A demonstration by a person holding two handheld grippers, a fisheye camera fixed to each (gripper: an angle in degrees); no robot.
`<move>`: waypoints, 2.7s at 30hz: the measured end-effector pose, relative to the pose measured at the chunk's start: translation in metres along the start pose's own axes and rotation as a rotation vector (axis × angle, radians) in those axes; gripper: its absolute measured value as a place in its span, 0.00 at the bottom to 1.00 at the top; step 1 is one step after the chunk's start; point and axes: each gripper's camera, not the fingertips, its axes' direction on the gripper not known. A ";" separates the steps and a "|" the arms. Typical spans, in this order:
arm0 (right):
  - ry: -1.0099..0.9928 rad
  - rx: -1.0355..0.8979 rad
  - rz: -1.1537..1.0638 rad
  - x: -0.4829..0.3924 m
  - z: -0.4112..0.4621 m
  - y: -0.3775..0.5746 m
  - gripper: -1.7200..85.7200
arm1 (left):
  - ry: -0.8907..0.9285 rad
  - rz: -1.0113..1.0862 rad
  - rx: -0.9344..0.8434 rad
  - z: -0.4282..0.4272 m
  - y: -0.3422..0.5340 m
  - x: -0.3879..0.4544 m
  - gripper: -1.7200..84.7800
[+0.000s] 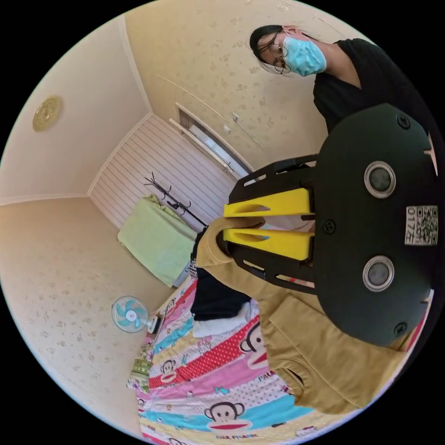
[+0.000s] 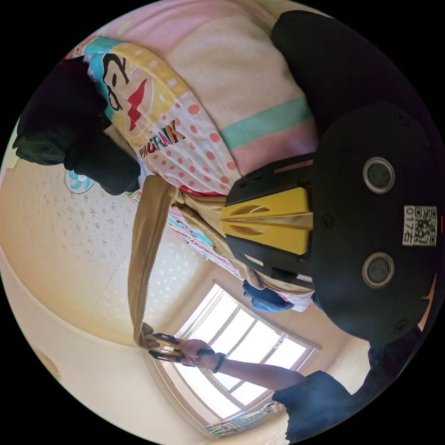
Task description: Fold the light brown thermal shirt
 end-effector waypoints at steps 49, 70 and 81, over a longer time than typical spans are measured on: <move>0.574 -0.822 -0.175 -0.098 0.105 -0.064 0.14 | -0.779 -0.234 -0.115 0.035 0.347 -0.005 0.11; 0.266 -0.415 -0.145 -0.091 0.011 -0.167 0.13 | -0.557 -0.366 0.423 -0.108 0.245 0.015 0.11; 0.037 -0.323 -0.010 -0.043 -0.048 -0.111 0.14 | -0.692 -0.369 0.170 -0.049 0.326 0.024 0.12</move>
